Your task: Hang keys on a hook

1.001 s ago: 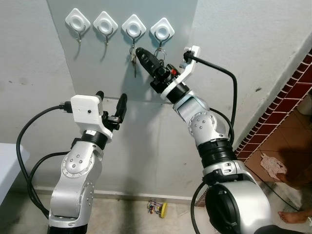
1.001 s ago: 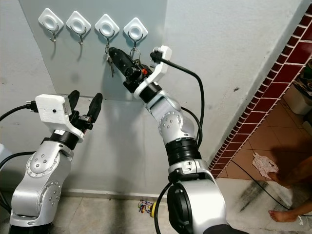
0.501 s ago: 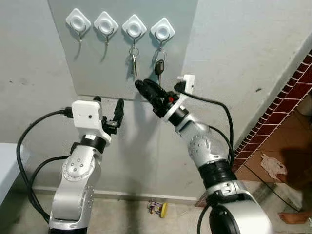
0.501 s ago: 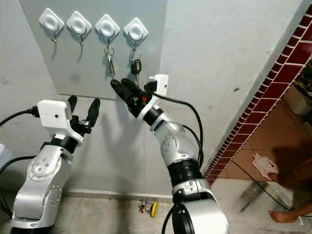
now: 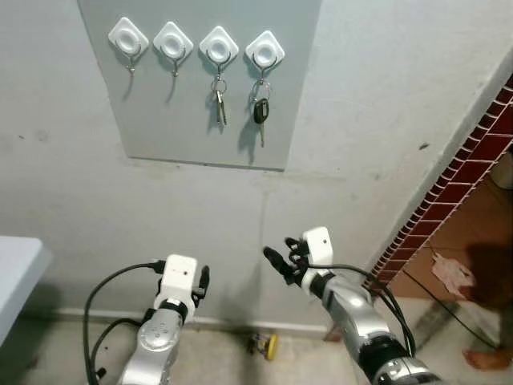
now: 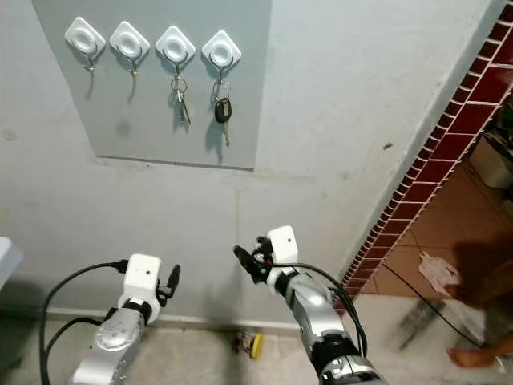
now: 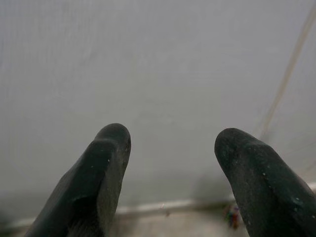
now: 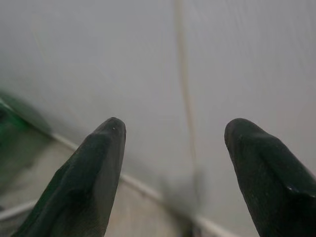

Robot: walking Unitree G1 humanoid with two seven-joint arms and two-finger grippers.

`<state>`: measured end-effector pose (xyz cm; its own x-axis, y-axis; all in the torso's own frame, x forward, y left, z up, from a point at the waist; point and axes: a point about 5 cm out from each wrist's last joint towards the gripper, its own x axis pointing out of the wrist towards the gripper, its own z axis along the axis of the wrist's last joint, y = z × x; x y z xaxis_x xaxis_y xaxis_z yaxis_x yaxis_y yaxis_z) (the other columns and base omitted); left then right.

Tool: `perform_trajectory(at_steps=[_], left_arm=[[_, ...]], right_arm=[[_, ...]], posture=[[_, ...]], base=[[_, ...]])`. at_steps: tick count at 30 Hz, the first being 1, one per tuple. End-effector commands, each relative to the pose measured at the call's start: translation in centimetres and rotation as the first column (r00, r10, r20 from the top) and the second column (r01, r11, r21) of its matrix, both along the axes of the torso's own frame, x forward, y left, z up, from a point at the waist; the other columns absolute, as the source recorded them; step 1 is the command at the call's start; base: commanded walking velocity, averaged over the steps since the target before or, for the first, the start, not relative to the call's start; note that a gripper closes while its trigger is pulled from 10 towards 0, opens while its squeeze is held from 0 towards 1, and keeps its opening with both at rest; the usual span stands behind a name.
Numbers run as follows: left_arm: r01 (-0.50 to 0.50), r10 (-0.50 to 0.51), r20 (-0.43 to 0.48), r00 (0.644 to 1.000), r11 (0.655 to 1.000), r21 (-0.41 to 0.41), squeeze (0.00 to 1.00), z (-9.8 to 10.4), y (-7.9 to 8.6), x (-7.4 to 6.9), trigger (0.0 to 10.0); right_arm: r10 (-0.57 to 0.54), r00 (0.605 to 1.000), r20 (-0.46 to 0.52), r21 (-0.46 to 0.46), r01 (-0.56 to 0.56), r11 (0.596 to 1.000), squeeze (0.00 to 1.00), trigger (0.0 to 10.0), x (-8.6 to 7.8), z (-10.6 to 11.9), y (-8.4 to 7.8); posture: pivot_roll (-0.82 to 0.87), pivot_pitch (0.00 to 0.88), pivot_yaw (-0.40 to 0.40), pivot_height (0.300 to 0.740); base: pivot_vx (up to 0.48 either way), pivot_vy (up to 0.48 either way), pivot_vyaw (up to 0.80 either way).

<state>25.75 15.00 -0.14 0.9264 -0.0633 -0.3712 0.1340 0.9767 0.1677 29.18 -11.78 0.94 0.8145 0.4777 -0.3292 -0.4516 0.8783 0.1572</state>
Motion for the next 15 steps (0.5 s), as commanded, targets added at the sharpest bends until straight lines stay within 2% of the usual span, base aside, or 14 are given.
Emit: perform_trajectory(at_steps=[1,3,5,6,7,9,10,11,12,13,15], left_arm=[[0.002,-0.002,-0.029,1.0,1.0,0.023,0.0,-1.0,0.1,-0.5,10.0],[0.02,-0.015,-0.116,0.993,0.999,0.039,0.0,-2.5,0.5,-1.3,10.0],[0.02,-0.015,-0.116,0.993,0.999,0.039,0.0,-2.5,0.5,-1.3,10.0],[0.008,0.001,-0.206,0.979,0.999,0.043,0.0,-3.8,0.9,-2.2,10.0],[-0.005,0.012,-0.238,0.971,1.0,0.03,0.0,-4.3,1.1,-2.7,10.0],[-0.005,0.012,-0.238,0.971,1.0,0.03,0.0,-4.3,1.1,-2.7,10.0],[-0.033,0.032,-0.315,0.949,0.999,0.002,0.0,-5.5,1.6,-4.0,10.0],[-0.054,0.047,-0.341,0.939,0.998,-0.012,0.0,-5.9,1.8,-4.5,10.0],[-0.067,0.056,-0.355,0.933,0.998,-0.019,0.0,-6.2,1.9,-4.7,10.0],[-0.094,0.079,-0.378,0.922,0.995,-0.02,0.0,-6.6,2.1,-5.2,10.0],[-0.14,0.119,-0.412,0.903,0.99,-0.02,0.0,-7.1,2.5,-6.0,10.0]], right_arm=[[-0.042,0.998,-0.052,-0.033,0.04,0.999,1.0,10.0,-0.9,-1.2,-1.0],[-0.102,0.989,-0.109,-0.126,0.088,0.988,1.0,10.0,-2.3,-2.9,-2.5],[-0.102,0.989,-0.109,-0.126,0.088,0.988,1.0,10.0,-2.3,-2.9,-2.5],[-0.171,0.972,-0.16,-0.187,0.14,0.972,1.0,10.0,-3.5,-4.1,-3.8],[-0.195,0.964,-0.182,-0.213,0.155,0.965,1.0,10.0,-4.2,-4.7,-4.4],[-0.195,0.964,-0.182,-0.213,0.155,0.965,1.0,10.0,-4.2,-4.7,-4.4],[-0.233,0.941,-0.245,-0.257,0.169,0.952,1.0,10.0,-6.1,-6.1,-5.4],[-0.253,0.93,-0.265,-0.278,0.178,0.944,1.0,10.0,-6.8,-6.5,-5.8],[-0.266,0.925,-0.273,-0.295,0.182,0.938,0.6,10.0,-7.1,-6.8,-6.0],[-0.27,0.918,-0.291,-0.29,0.185,0.939,0.0,10.0,-7.7,-7.1,-6.1],[-0.279,0.907,-0.316,-0.328,0.172,0.929,0.0,10.0,-8.7,-7.7,-6.5]], posture=[[-0.07,0.0,-0.004,0.74],[-0.08,0.0,0.01,0.74],[-0.08,0.0,0.01,0.74],[-0.09,0.0,0.016,0.74],[-0.1,0.0,0.022,0.74],[-0.1,0.0,0.022,0.74],[-0.11,0.0,0.034,0.74],[-0.11,0.0,0.035,0.74],[-0.11,0.0,0.035,0.74],[-0.13,0.0,0.042,0.74],[-0.13,0.0,0.046,0.74]], base=[[0.0,0.0,0.0],[0.0,0.0,0.0],[0.0,0.0,0.0],[0.0,0.0,0.0],[0.0,0.0,0.0],[0.0,0.0,0.0],[0.0,0.0,0.0],[0.0,0.0,0.0],[0.0,0.0,0.0],[0.0,0.0,0.0],[0.0,0.0,0.0]])
